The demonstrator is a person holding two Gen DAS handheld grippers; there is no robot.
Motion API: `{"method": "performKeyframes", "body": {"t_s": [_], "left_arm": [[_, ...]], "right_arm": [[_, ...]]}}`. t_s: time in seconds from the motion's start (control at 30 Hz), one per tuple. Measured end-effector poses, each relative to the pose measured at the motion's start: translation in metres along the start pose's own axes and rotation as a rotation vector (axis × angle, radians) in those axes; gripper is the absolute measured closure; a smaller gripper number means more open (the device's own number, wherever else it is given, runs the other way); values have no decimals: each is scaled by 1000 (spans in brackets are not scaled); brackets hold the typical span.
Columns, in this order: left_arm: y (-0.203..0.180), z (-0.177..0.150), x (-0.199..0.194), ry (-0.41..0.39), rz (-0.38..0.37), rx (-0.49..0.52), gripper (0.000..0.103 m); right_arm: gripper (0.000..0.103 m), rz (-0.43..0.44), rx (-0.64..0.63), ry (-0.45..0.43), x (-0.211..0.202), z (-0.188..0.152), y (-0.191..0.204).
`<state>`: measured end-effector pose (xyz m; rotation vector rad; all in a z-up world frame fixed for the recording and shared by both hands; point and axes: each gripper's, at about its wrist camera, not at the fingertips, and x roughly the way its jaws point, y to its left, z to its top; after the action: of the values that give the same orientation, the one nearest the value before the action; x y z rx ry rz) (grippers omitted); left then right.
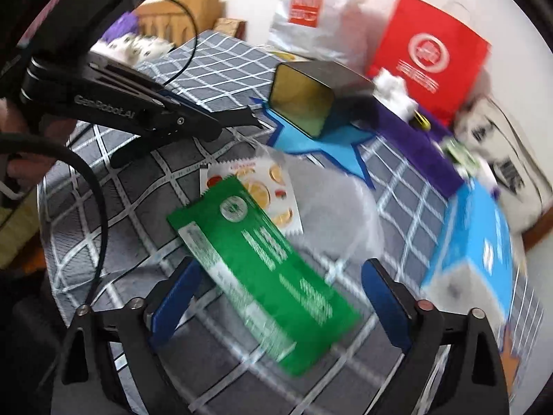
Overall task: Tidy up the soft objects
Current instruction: 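Grasp the green wet-wipe pack with the right gripper while the left grasps a black strap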
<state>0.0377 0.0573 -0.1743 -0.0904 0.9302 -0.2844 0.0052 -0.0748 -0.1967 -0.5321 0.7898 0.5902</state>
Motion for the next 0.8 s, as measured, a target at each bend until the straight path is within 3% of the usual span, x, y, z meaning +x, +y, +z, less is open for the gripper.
{"method": "performKeyframes", "body": {"t_s": [0.13, 0.2, 0.27, 0.37, 0.47, 0.53, 0.6, 0.67, 0.73, 0.8], "left_arm": [[5, 1, 2, 3, 3, -15, 85], [6, 0, 3, 7, 1, -18, 85], [6, -1, 4, 8, 0, -16, 85], [4, -1, 5, 10, -7, -16, 85], [0, -1, 7, 16, -26, -13, 85], [-4, -2, 9, 23, -27, -3, 85], [-6, -3, 10, 30, -27, 4, 85], [-6, -3, 11, 33, -26, 1, 85], [-6, -3, 10, 34, -26, 4, 85], [-7, -4, 9, 32, -24, 3, 85]], "right_arm": [[11, 67, -21, 20, 17, 15, -7], [49, 149, 41, 31, 21, 17, -17], [64, 180, 92, 23, 17, 16, -24], [65, 170, 241, 9, 7, 9, -45], [65, 226, 355, 49, 7, -5, -59], [59, 212, 349, 36, 3, -11, -58], [36, 217, 332, 57, 0, -13, -56], [25, 225, 320, 65, -3, -14, -51], [26, 193, 284, 64, -3, -16, -41], [34, 133, 212, 51, -3, -21, -27]]}}
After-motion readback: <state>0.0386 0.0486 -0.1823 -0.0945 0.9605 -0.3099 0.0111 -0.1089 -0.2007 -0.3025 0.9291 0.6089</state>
